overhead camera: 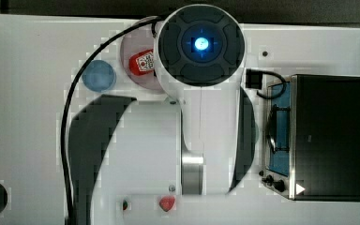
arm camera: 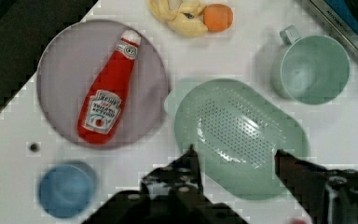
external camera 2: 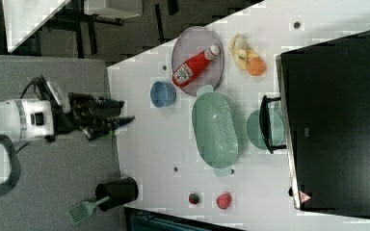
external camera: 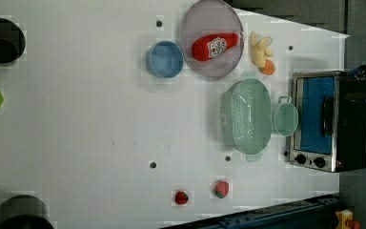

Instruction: Drag strainer right to left.

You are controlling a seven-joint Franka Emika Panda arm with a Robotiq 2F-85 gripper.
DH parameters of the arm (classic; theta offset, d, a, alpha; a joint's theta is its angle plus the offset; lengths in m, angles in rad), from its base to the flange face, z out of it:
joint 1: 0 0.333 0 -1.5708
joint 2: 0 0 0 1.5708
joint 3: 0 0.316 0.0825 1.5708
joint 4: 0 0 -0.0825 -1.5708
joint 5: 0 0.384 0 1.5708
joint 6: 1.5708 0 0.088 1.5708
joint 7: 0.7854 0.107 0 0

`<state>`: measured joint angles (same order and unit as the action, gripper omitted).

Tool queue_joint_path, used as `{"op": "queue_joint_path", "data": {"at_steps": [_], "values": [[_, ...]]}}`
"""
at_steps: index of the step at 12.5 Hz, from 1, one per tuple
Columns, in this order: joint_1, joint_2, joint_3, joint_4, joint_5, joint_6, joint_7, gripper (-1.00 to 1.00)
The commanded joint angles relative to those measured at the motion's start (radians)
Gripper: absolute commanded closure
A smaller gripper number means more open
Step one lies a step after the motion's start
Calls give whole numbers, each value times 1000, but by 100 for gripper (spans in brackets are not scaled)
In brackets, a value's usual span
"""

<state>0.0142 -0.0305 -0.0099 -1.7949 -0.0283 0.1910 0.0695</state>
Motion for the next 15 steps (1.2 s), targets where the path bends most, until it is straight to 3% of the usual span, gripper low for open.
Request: {"op": "queue_joint_path", "data": {"at_steps": [1, 3, 7, 11, 15], "values": [[-24, -399, -37, -219, 20, -193, 75, -59], [-24, -398, -37, -225, 20, -192, 75, -99], [-23, -340, -35, -323, 20, -54, 83, -100], [-23, -202, -35, -510, 20, 265, 135, -100], [-21, -15, -26, -656, 20, 621, 348, -100]]}}
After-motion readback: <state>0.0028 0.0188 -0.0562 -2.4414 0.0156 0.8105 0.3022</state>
